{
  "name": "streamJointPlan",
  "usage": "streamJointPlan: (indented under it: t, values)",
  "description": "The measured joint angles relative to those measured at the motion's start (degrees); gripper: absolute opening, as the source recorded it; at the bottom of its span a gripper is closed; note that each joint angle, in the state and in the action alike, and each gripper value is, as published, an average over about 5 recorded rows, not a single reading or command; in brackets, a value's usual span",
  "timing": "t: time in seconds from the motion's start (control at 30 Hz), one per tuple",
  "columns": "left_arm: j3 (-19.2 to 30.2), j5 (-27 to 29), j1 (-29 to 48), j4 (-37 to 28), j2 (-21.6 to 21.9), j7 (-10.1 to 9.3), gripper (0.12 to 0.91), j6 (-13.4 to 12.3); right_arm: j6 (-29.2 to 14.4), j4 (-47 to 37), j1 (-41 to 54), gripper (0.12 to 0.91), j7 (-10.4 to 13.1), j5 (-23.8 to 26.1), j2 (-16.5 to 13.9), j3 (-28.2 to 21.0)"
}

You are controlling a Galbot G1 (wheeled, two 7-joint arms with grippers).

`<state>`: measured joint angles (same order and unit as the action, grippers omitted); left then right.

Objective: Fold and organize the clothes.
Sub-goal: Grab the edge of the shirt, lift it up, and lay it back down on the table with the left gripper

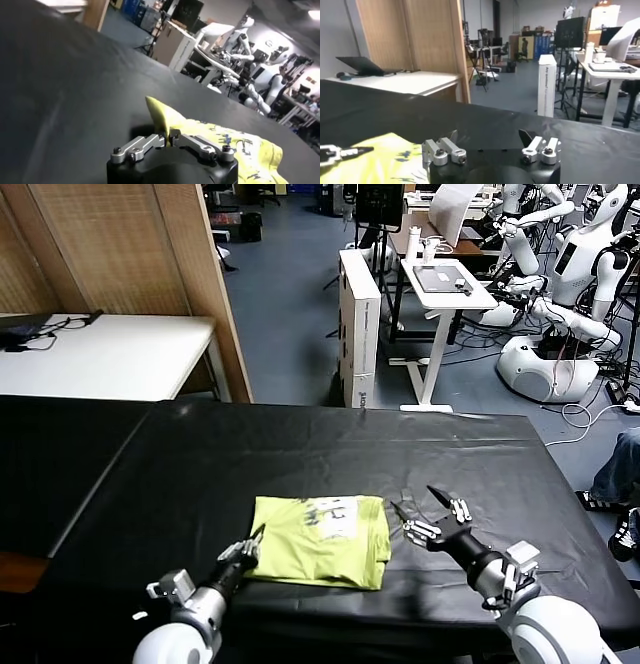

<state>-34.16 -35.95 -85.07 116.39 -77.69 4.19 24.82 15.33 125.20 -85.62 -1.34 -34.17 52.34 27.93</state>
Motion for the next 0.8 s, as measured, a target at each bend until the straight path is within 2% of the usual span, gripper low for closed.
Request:
streamJointPlan:
  t: [0.33,0.57,0.7,0.8]
  values:
    - [-11.6,-11.6,-2.1,-0.1,16.6,0.06,0.182,0.4,-0.1,-1.3,-0.1,0.907,0.0,0.7,1.2,-0.2]
    - [-21.8,-16.0,-5.0,-0.5,27.3,0.17,0.182,-0.3,-0.2,-1.8,0.4,0.907,-0.1,1.0,2.2,-1.0]
    - [-25.9,-17.9,-5.4,1.5,30.2,-0.95,0.182,0.6,-0.2,-1.8,0.1,0.907,-0.2,1.4,2.9,-1.3]
    - [-26.5,-17.9,-5.2,4.2,29.9,-2.77,0.182,2.0,-0.2,-1.8,-0.3,0.907,-0.2,1.7,3.0,-1.4]
